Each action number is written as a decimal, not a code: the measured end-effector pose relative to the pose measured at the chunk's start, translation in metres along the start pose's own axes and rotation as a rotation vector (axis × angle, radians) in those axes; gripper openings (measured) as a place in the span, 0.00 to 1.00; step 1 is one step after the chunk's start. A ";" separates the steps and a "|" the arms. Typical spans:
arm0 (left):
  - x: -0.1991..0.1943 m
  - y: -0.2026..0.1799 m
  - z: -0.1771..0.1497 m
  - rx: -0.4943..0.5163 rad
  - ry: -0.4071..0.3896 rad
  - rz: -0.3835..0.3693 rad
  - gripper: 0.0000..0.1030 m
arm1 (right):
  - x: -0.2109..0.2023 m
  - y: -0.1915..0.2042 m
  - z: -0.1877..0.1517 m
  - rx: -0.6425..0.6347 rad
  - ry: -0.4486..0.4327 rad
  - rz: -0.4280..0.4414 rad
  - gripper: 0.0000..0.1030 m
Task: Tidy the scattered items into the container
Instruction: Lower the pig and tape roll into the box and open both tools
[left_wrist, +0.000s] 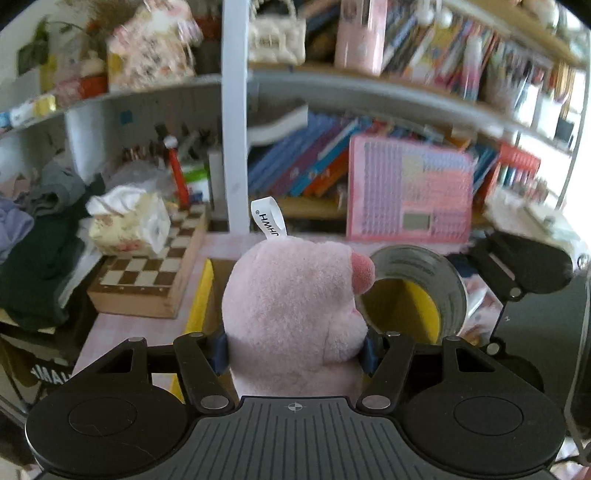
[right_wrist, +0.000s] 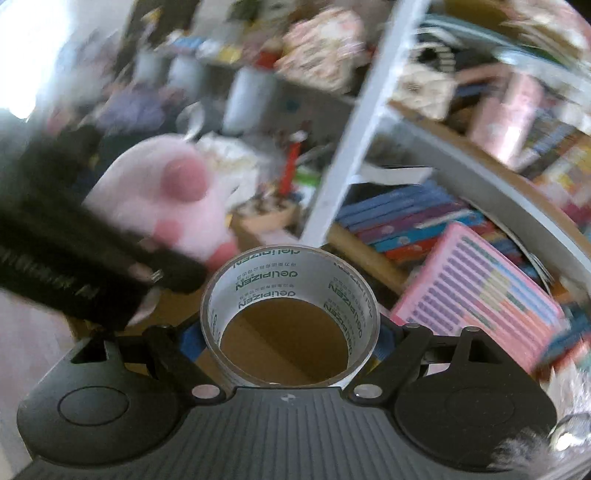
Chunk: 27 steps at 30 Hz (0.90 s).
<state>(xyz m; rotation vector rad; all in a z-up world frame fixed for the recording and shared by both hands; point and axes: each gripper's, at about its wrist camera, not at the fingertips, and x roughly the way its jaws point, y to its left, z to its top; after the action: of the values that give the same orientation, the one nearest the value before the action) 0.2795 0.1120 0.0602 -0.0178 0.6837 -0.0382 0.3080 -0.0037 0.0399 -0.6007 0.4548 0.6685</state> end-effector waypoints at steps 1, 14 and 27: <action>0.010 0.000 0.001 0.010 0.026 0.012 0.61 | 0.011 0.001 -0.001 -0.045 0.026 0.017 0.82; 0.102 -0.003 0.000 0.088 0.283 0.080 0.62 | 0.092 0.007 -0.013 -0.355 0.320 0.207 0.82; 0.110 -0.011 0.002 0.109 0.311 0.083 0.78 | 0.085 0.019 -0.018 -0.425 0.287 0.203 0.93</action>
<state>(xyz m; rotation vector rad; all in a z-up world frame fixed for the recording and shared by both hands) 0.3656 0.0968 -0.0080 0.1238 0.9918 0.0016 0.3513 0.0335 -0.0283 -1.0709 0.6534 0.8868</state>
